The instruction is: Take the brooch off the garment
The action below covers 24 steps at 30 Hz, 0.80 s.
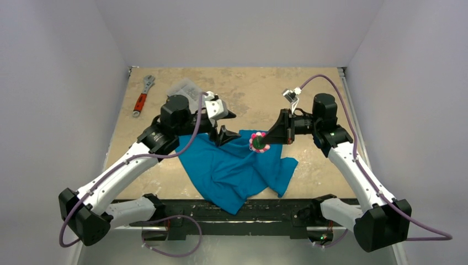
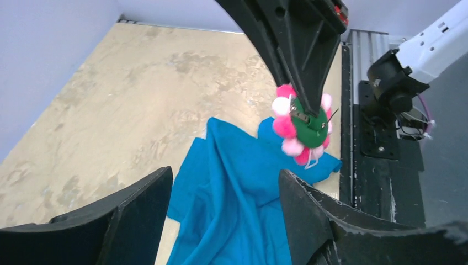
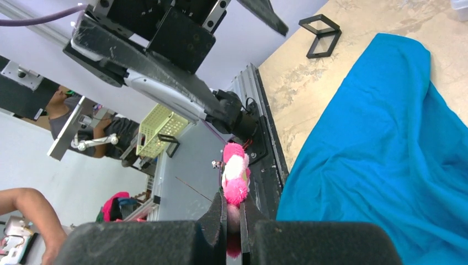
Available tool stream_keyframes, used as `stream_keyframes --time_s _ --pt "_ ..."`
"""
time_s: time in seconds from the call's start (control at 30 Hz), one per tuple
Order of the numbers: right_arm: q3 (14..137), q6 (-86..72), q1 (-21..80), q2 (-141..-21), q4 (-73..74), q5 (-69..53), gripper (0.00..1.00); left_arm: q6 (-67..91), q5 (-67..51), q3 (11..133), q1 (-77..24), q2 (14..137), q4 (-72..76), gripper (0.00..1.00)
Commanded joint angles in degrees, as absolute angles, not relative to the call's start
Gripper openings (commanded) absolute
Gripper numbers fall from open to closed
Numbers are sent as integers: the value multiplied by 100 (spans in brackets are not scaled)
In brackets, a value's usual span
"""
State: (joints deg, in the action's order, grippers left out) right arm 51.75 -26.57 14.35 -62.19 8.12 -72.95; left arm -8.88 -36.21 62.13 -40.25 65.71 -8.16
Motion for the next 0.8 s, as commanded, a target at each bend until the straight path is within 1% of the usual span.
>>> stream_keyframes --time_s 0.0,0.1,0.17,0.27,0.33,0.47,0.6,0.77 --pt "5265 -2815 1433 -6133 407 -7321 0 -424 -3899 5798 -3661 5988 -344 70" --pt "5266 -2976 1432 -6160 236 -7331 0 68 -4230 5521 -3647 5887 -192 71" --pt "5248 -3154 1433 -6176 59 -7323 0 865 -4475 5302 -3661 5966 509 76" --pt "5227 -3395 1433 -6211 -226 -7337 0 1959 -4424 5156 -3771 6254 1259 82" --pt "5238 -3426 1432 -6223 -231 -7330 0 2174 -4320 5099 -3940 6387 1686 84" --pt "5237 -3421 1433 -6215 -199 -7314 0 2349 -4030 5155 -4272 6616 1949 84" --pt "5191 -3422 1427 -6173 -184 -7266 0 2777 -4018 5156 -4350 6754 2314 80" --pt "5188 -3409 1433 -6144 -185 -7266 0 3021 -3981 5178 -4377 6844 2462 61"
